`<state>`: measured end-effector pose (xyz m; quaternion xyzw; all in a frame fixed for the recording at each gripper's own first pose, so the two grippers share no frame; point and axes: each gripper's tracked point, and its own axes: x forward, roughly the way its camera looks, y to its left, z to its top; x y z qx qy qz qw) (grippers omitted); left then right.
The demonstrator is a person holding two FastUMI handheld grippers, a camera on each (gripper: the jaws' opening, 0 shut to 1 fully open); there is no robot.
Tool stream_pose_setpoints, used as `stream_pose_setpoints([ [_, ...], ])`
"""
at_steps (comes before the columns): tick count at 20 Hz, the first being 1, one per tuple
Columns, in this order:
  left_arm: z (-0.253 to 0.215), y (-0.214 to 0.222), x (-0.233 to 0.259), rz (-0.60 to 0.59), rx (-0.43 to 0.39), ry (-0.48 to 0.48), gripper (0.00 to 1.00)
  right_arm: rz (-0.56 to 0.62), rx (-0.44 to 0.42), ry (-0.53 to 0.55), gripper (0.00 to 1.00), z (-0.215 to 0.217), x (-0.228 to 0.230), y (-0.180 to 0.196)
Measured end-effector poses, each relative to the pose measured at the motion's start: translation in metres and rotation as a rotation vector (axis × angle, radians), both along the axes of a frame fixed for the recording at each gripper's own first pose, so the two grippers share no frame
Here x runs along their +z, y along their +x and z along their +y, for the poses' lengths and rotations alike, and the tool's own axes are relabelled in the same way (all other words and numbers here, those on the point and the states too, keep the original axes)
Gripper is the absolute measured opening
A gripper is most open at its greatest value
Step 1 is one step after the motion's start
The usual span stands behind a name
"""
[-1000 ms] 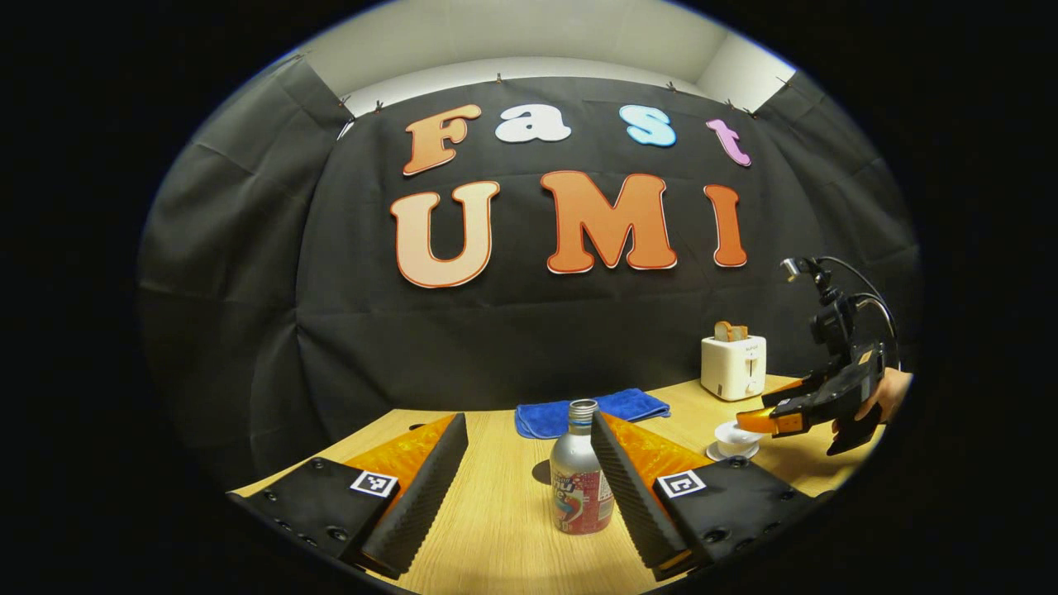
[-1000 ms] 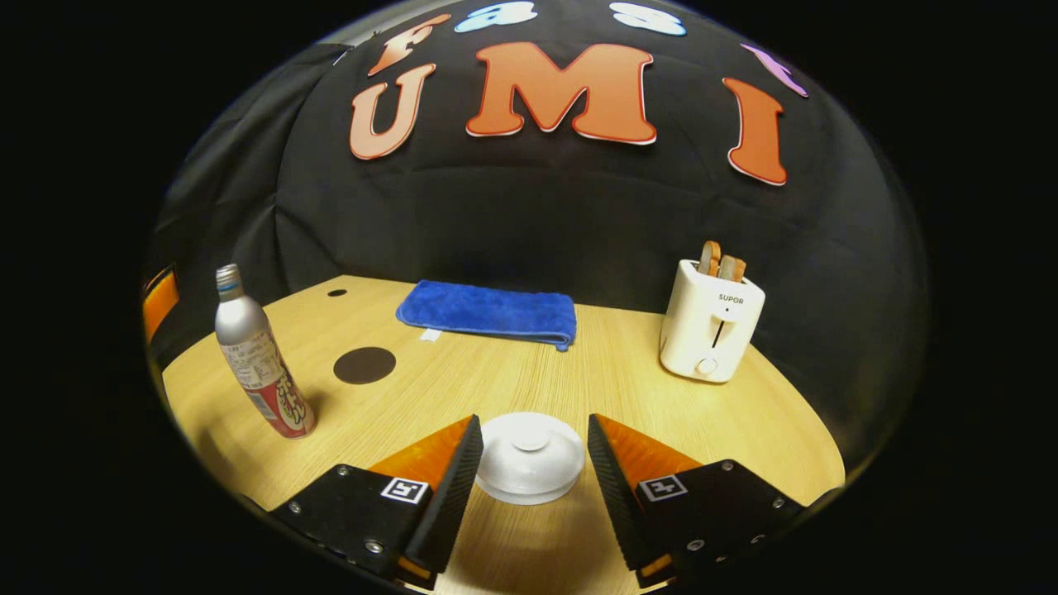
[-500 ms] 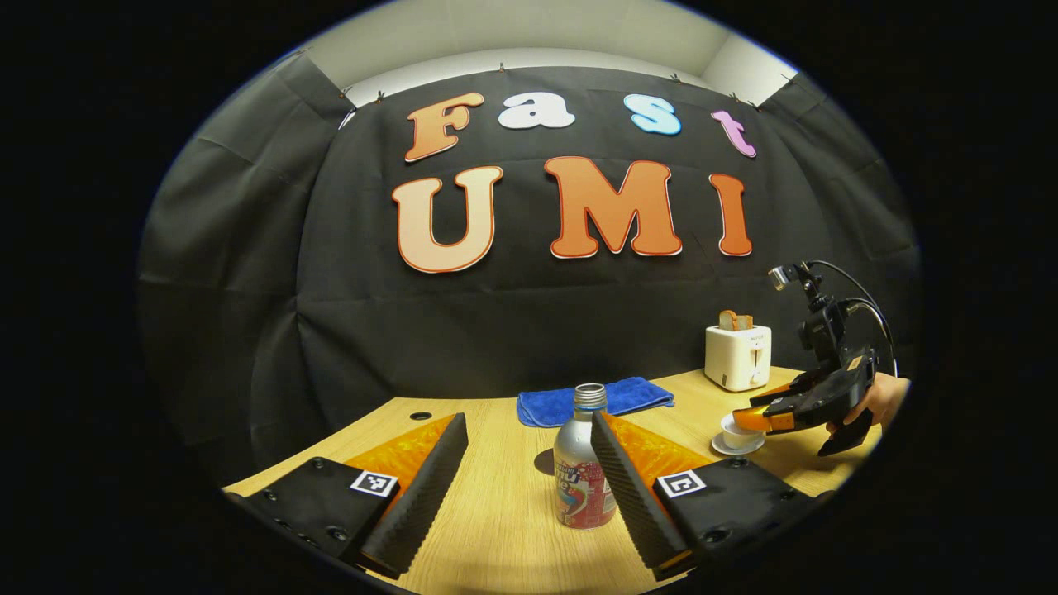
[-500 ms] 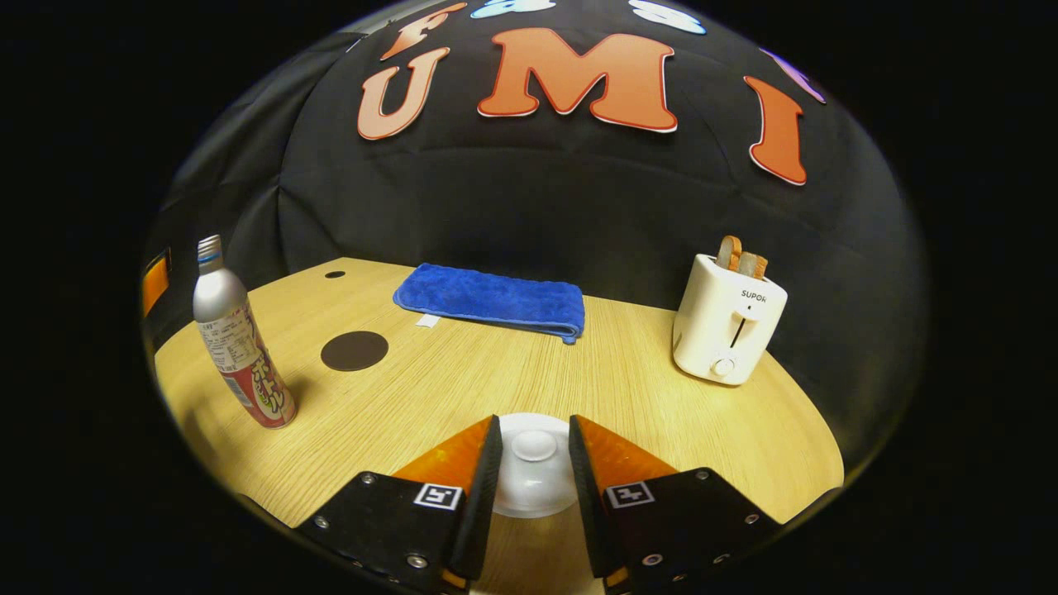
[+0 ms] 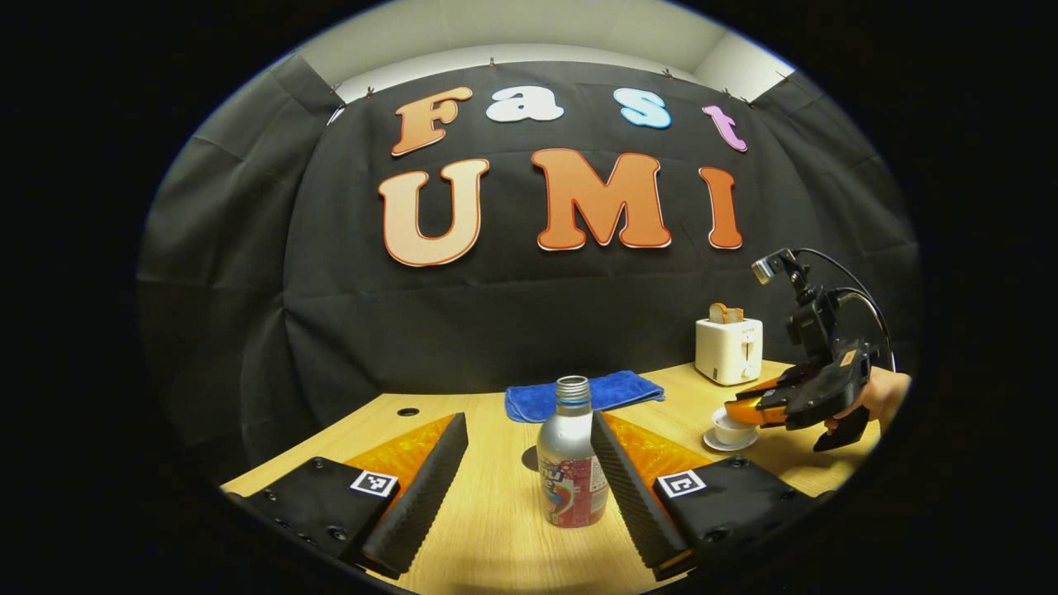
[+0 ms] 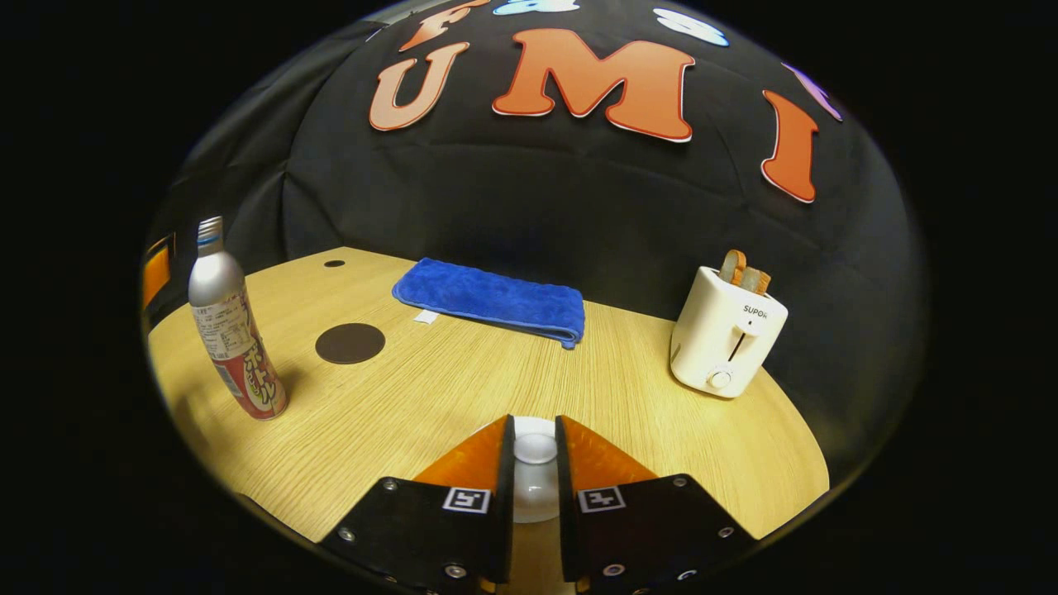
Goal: Open the teacup lid with one hand, grasp the water bottle and pour water into the teacup with the other hand; after pouring, place the water bottle on the coaster and then close the teacup lid.
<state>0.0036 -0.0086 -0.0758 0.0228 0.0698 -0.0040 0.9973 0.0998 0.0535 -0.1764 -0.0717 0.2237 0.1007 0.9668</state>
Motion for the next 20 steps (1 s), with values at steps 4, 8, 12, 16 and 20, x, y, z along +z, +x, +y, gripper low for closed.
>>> stream_pose_setpoints([
  [4,-0.01,0.003,-0.009,0.019,-0.026,-0.004,0.96,0.006,-0.01,0.027,0.2,-0.001,0.001,0.0],
  [8,-0.02,0.006,-0.018,0.038,-0.061,-0.011,1.0,-0.008,-0.012,0.057,0.19,-0.002,0.006,0.002],
  [12,-0.035,0.012,-0.041,0.098,-0.102,-0.039,0.98,-0.039,-0.015,0.081,0.18,-0.003,0.019,0.0],
  [16,-0.04,0.022,-0.066,0.166,-0.122,-0.047,0.98,-0.07,-0.034,0.119,0.18,-0.011,0.034,-0.005],
  [20,-0.037,0.032,-0.087,0.221,-0.116,-0.053,1.0,-0.091,-0.057,0.134,0.18,-0.024,0.045,-0.008],
])
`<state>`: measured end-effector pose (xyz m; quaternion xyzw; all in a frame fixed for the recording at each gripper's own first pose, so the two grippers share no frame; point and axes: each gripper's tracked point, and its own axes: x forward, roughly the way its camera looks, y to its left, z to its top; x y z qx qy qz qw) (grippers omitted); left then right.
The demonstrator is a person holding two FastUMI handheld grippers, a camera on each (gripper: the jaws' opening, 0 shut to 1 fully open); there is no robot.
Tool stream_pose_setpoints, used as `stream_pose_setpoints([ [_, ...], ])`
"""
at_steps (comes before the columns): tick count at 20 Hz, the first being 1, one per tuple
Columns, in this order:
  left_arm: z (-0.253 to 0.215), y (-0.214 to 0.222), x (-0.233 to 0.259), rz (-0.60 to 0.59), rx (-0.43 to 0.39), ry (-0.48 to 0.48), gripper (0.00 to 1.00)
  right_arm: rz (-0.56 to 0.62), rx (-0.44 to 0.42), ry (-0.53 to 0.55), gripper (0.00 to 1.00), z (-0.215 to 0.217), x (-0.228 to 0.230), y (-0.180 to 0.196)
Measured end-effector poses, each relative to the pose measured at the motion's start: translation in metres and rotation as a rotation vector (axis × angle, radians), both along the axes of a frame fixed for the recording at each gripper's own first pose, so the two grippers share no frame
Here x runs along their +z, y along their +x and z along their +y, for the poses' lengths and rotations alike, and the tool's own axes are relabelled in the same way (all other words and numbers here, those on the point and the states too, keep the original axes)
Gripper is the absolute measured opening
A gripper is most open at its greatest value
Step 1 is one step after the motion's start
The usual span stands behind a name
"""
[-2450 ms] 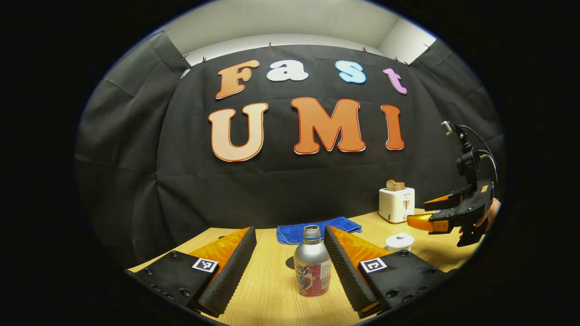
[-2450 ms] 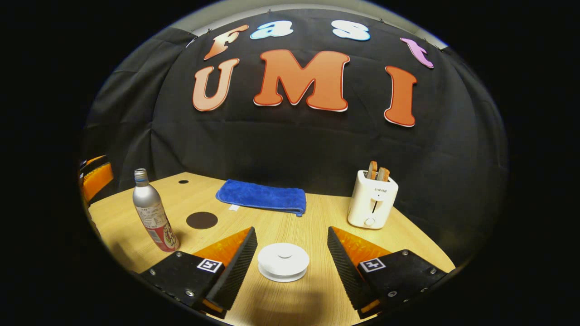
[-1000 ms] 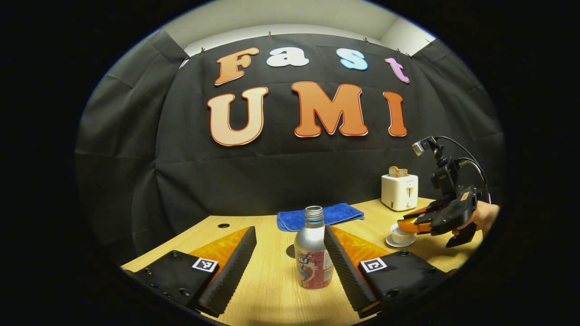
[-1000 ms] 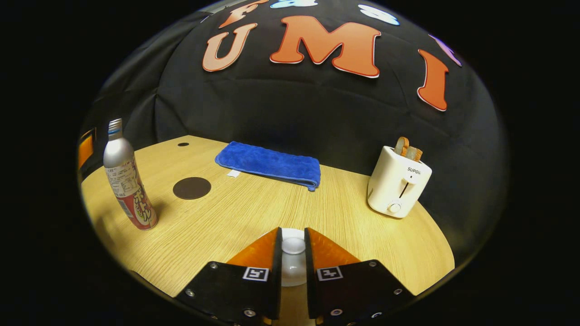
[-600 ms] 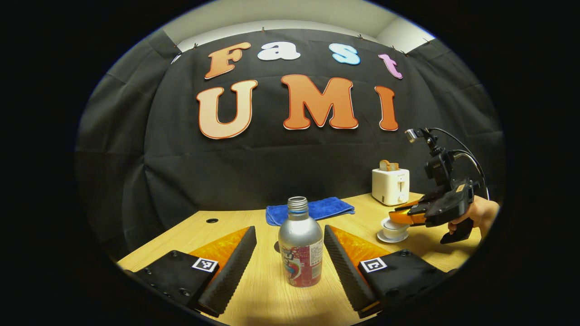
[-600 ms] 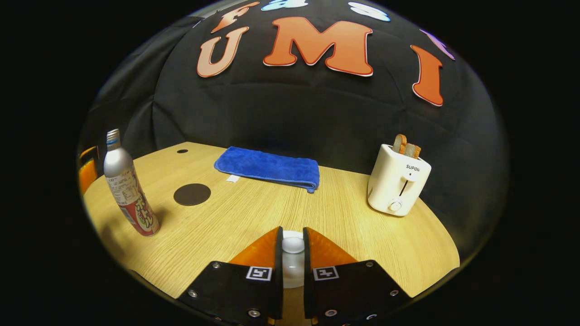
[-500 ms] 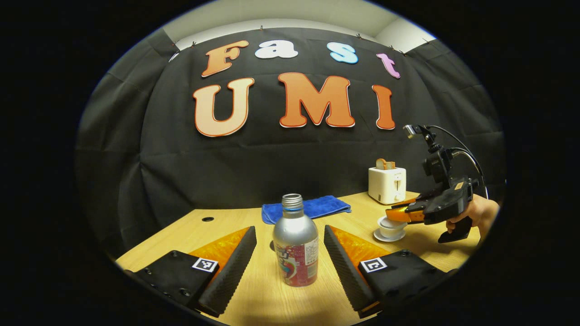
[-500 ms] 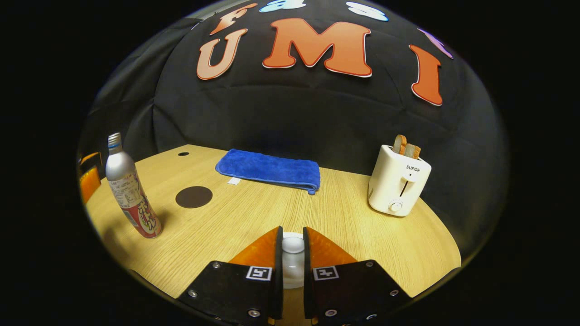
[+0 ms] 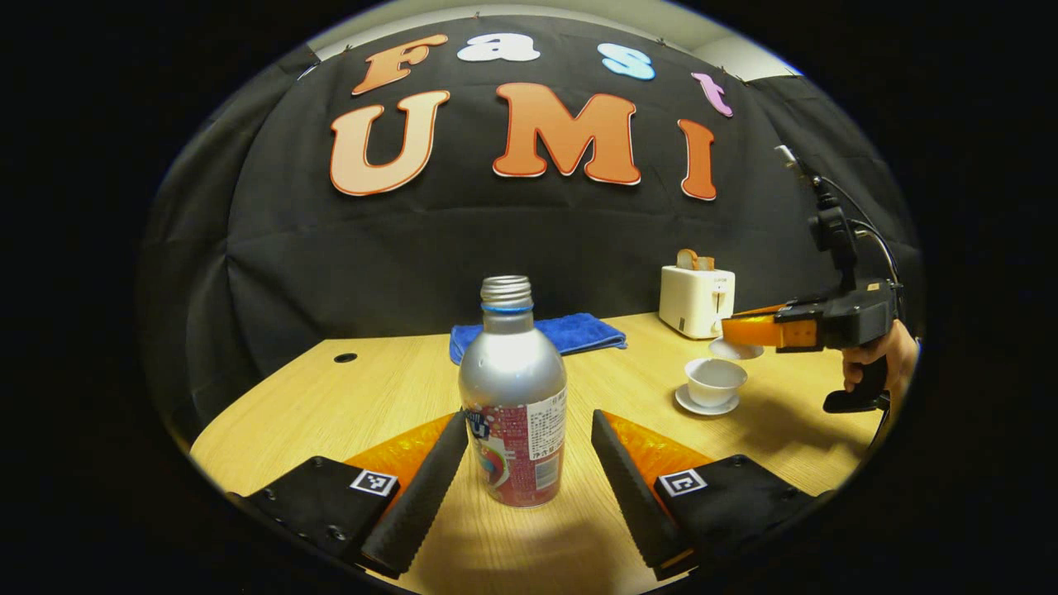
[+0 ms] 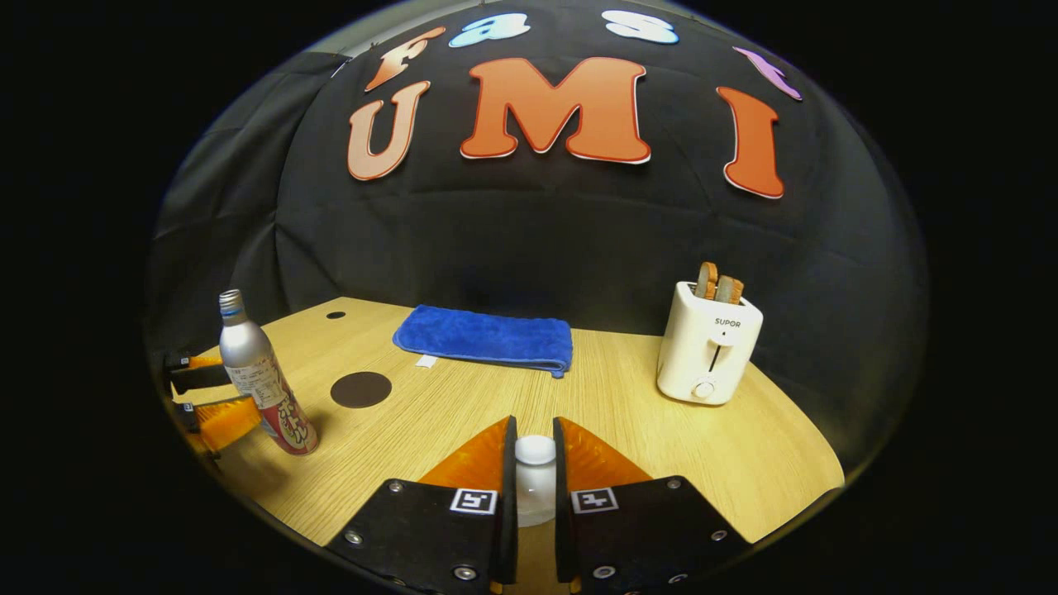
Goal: Open the teacup lid with one hand, grasp the water bottle and pour water into the teacup with the other hand; after pouring, place the water bottle on the coaster and then close the teacup lid.
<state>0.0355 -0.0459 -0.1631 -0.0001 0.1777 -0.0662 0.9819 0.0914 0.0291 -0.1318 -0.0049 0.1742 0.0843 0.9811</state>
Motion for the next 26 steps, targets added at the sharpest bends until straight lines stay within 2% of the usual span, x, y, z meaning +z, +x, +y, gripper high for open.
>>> stream_pose_setpoints([
  [5,-0.001,0.014,-0.032,0.081,-0.004,-0.004,1.0,-0.025,-0.026,0.034,0.18,-0.013,0.012,-0.005],
  [8,0.001,0.023,-0.032,0.073,-0.008,-0.009,0.88,-0.029,-0.038,0.036,0.18,-0.021,0.014,-0.007],
  [14,-0.012,0.031,-0.031,0.08,-0.066,0.004,0.83,-0.04,-0.069,0.052,0.18,-0.036,0.018,-0.01],
  [22,-0.027,0.059,-0.003,-0.019,-0.114,0.325,0.8,-0.055,-0.106,0.067,0.18,-0.059,0.021,-0.016],
  [26,-0.033,0.076,0.011,-0.062,-0.142,0.53,0.8,-0.073,-0.129,0.07,0.18,-0.075,0.026,-0.021],
])
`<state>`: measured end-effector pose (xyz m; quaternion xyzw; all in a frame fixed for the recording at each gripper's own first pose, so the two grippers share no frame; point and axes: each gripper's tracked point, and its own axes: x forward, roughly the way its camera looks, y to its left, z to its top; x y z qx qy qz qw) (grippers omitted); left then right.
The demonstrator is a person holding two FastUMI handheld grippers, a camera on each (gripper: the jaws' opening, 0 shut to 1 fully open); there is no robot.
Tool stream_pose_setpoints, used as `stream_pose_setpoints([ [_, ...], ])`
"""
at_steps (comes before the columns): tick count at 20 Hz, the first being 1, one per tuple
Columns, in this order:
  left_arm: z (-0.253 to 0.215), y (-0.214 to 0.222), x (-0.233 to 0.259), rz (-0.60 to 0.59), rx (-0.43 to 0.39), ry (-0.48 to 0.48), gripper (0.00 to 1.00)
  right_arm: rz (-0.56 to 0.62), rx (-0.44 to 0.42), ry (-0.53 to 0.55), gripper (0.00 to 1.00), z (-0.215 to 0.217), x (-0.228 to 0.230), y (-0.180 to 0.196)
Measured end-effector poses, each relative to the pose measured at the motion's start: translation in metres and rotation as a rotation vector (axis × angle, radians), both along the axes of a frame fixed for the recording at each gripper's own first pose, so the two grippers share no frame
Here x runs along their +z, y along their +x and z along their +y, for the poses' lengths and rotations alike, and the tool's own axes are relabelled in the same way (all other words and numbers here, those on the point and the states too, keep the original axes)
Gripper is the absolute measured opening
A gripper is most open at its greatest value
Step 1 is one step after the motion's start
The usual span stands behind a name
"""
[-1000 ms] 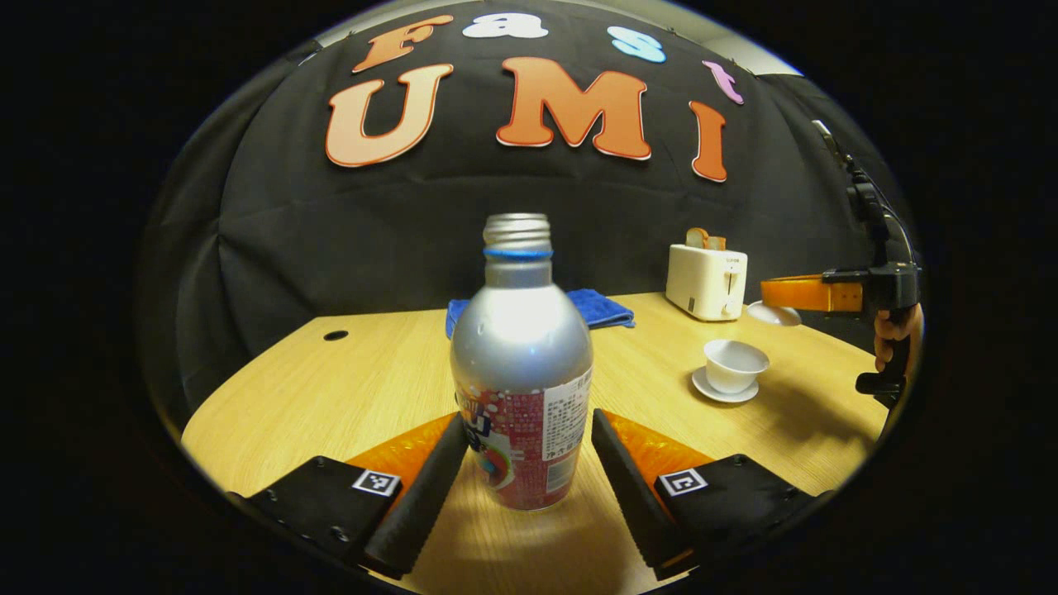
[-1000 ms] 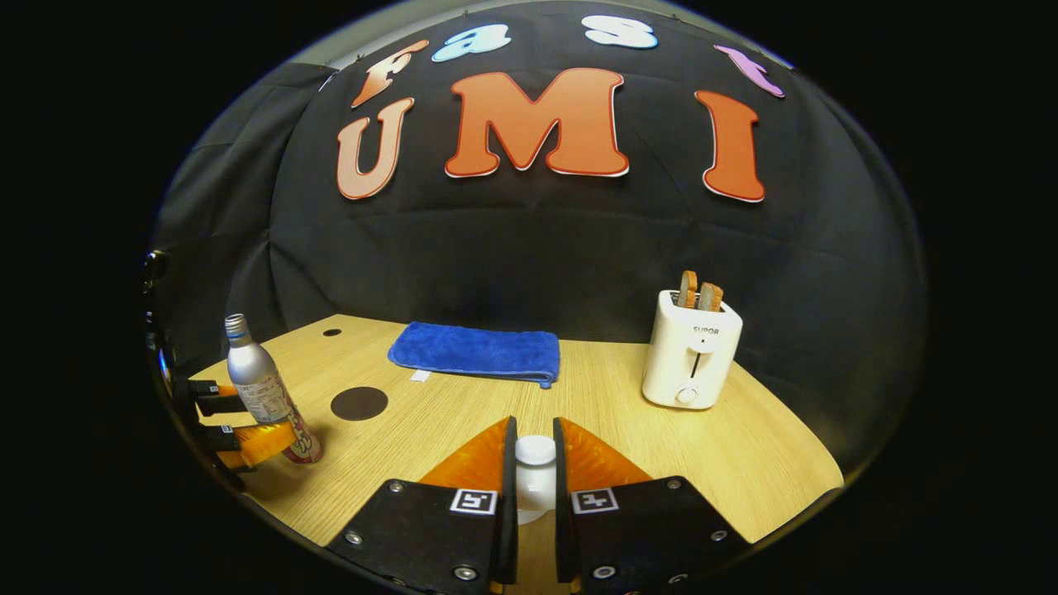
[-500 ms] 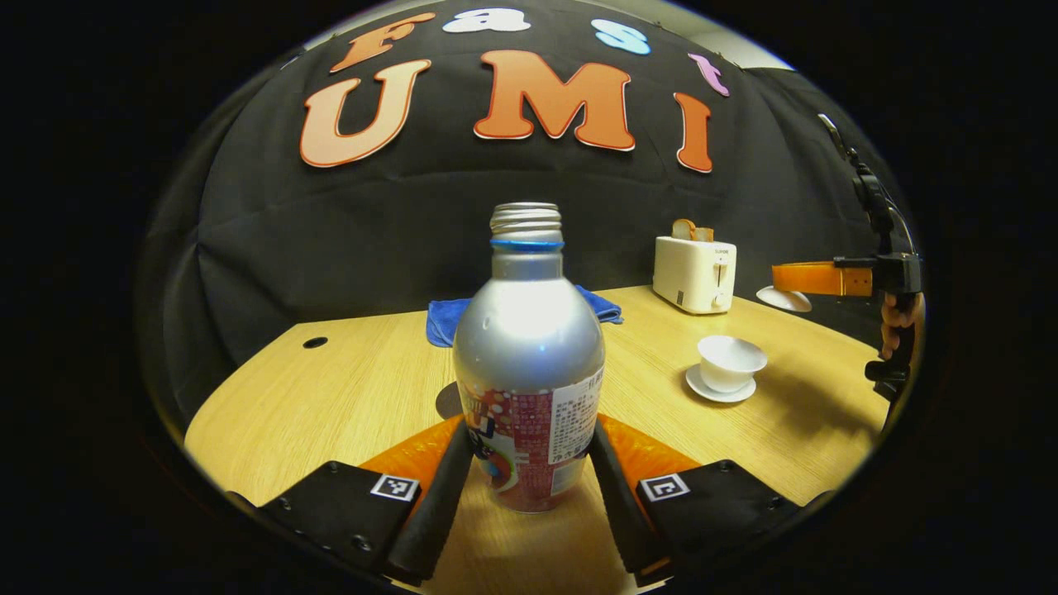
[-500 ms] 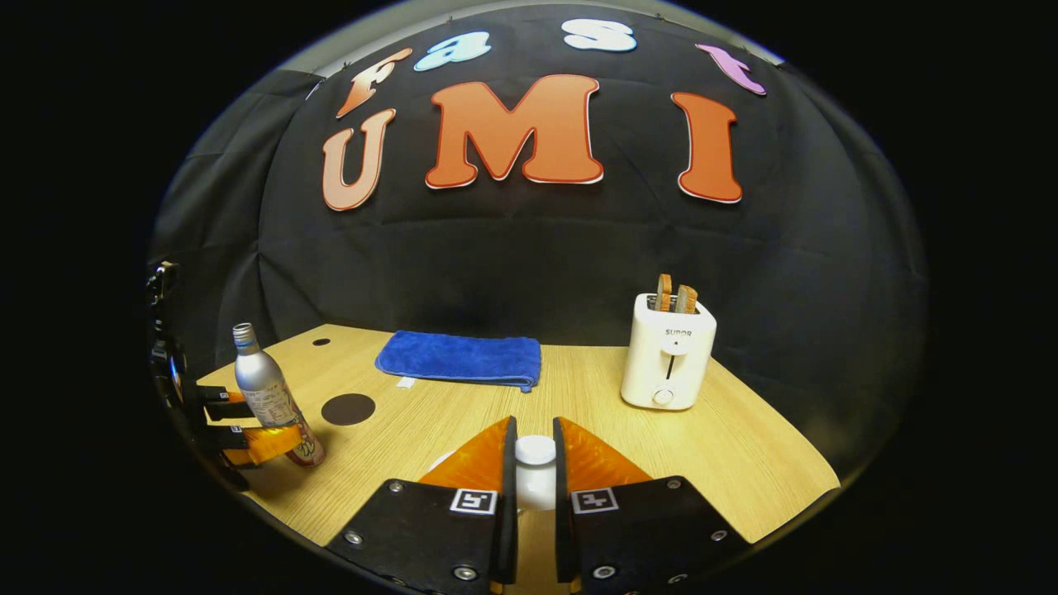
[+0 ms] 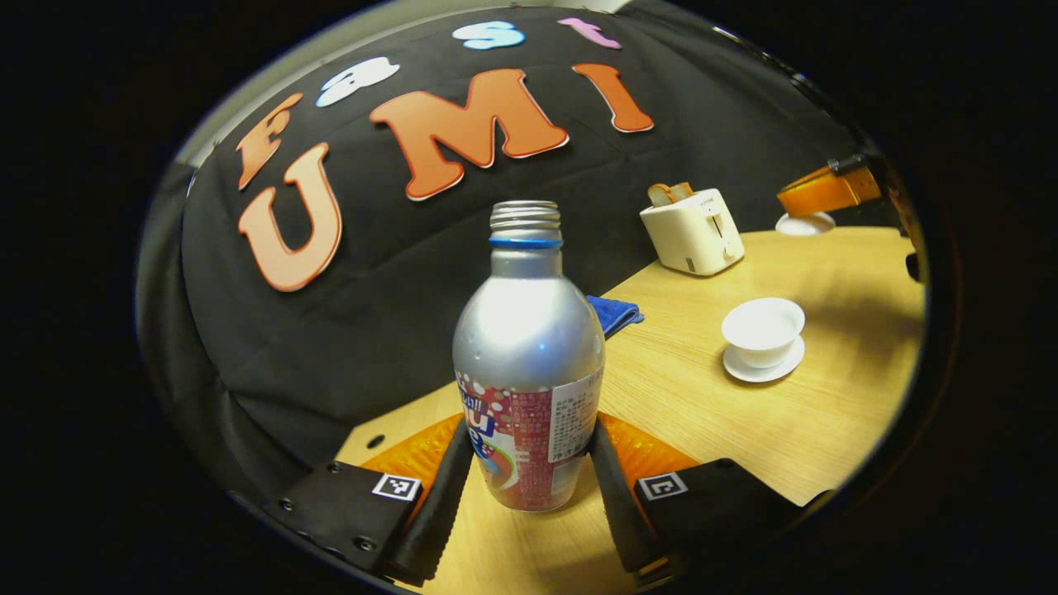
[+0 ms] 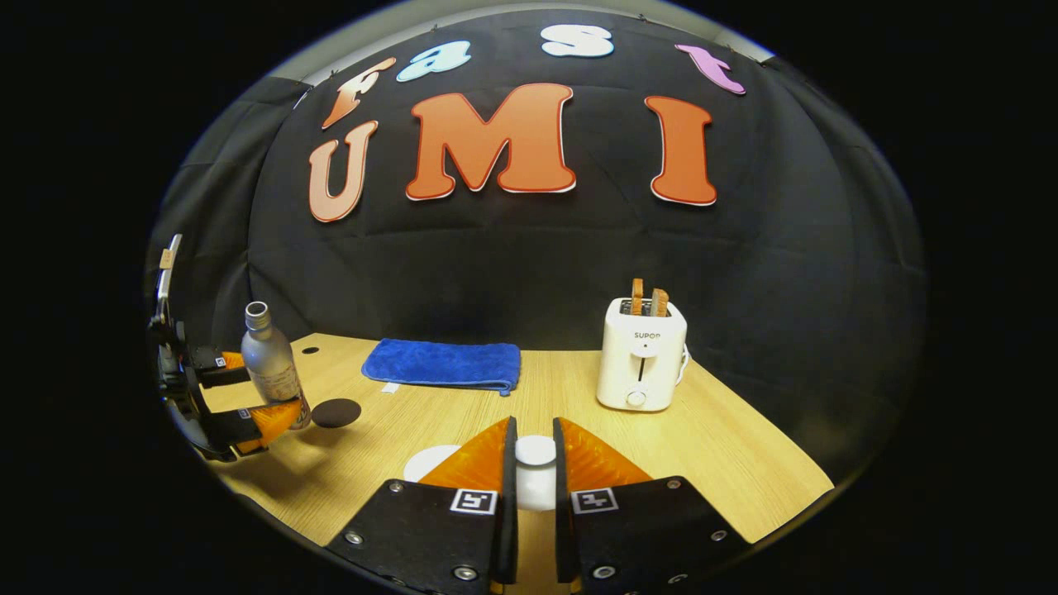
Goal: Open the teacup lid with one hand, grasp the water bottle and pour water into the teacup with the other hand; after pouring, place the water bottle on the coaster and then close the teacup lid.
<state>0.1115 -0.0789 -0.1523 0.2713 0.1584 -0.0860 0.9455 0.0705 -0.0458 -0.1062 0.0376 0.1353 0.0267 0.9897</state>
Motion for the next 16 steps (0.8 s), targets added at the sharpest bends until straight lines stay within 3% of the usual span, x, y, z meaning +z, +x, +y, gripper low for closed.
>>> stream_pose_setpoints([
  [7,-0.023,0.023,-0.005,-0.017,-0.098,0.31,0.8,-0.009,-0.044,0.018,0.18,-0.03,0.0,-0.008],
  [16,-0.061,0.036,-0.014,0.003,-0.302,0.58,0.8,-0.028,-0.103,0.052,0.18,-0.066,0.005,-0.02],
])
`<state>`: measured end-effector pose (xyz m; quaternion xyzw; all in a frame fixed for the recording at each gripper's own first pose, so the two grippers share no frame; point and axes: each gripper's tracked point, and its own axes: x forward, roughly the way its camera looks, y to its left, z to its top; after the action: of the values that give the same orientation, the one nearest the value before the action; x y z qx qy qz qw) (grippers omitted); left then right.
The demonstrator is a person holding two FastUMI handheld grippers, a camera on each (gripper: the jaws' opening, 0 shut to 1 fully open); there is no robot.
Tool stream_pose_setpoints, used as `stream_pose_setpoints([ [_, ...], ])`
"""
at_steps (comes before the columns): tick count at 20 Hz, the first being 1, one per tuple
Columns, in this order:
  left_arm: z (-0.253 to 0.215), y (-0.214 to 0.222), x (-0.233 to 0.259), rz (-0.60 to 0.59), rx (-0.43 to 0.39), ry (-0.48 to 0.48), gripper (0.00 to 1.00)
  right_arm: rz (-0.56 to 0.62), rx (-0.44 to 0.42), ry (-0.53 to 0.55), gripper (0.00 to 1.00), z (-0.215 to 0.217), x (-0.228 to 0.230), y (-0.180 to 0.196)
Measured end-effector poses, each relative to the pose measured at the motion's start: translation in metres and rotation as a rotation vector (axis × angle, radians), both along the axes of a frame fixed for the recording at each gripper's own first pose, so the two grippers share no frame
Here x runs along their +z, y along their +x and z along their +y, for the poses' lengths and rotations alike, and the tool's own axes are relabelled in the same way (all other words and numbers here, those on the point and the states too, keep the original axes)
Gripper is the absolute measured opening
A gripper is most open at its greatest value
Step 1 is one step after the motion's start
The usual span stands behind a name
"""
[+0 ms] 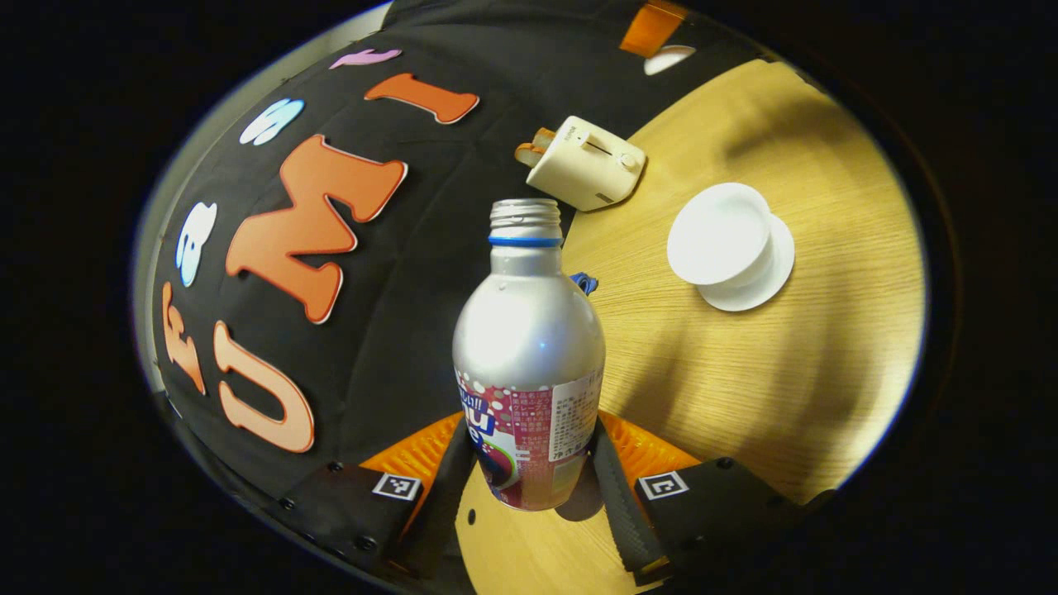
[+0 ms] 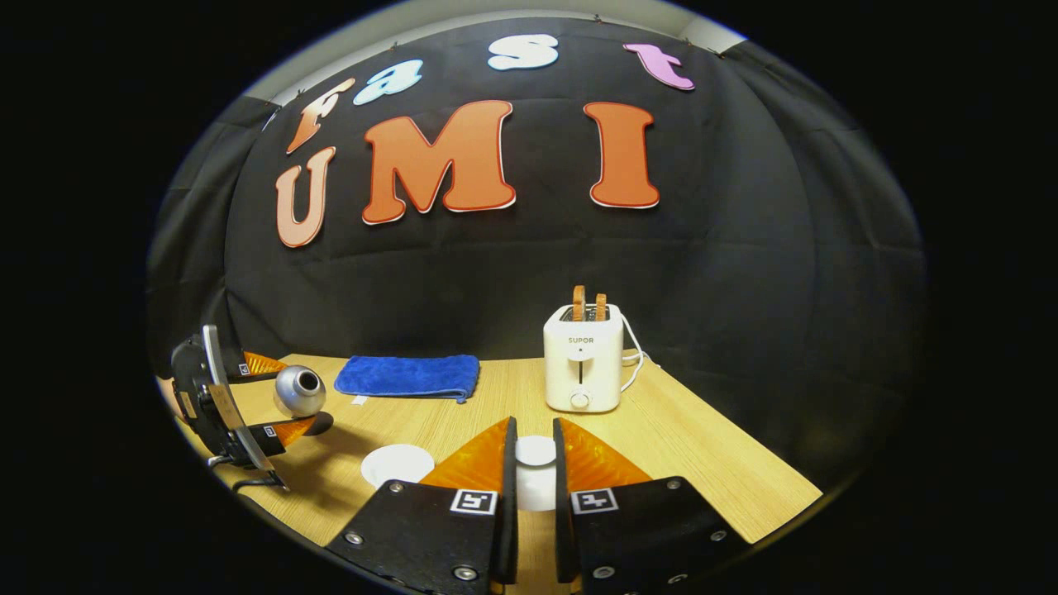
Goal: Open the teacup lid with one hand, grasp the water bottle and pour water into the teacup with the other hand; after pouring, place the water bottle on the coaster and then close the teacup lid.
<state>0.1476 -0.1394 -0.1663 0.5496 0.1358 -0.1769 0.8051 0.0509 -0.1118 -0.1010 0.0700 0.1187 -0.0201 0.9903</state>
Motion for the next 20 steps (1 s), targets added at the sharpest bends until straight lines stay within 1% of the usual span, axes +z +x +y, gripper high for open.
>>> stream_pose_setpoints([
  [4,-0.001,0.005,-0.009,0.032,-0.051,0.139,0.8,-0.008,-0.009,0.003,0.18,-0.006,0.001,-0.004],
  [5,-0.001,0.006,-0.012,0.043,-0.059,0.171,0.81,-0.005,-0.008,0.001,0.18,-0.008,0.0,-0.004],
  [6,0.0,0.007,-0.014,0.055,-0.057,0.206,0.8,-0.004,-0.008,0.0,0.18,-0.008,-0.001,-0.005],
  [8,-0.001,0.006,-0.011,0.056,-0.083,0.258,0.81,-0.001,-0.004,0.0,0.18,-0.009,-0.002,-0.005],
  [16,-0.008,0.005,0.002,0.02,-0.183,0.461,0.81,0.006,0.008,-0.007,0.18,-0.009,-0.006,-0.004],
  [20,-0.011,0.016,0.009,-0.01,-0.224,0.59,0.81,0.012,0.016,-0.008,0.18,-0.009,-0.009,-0.001],
])
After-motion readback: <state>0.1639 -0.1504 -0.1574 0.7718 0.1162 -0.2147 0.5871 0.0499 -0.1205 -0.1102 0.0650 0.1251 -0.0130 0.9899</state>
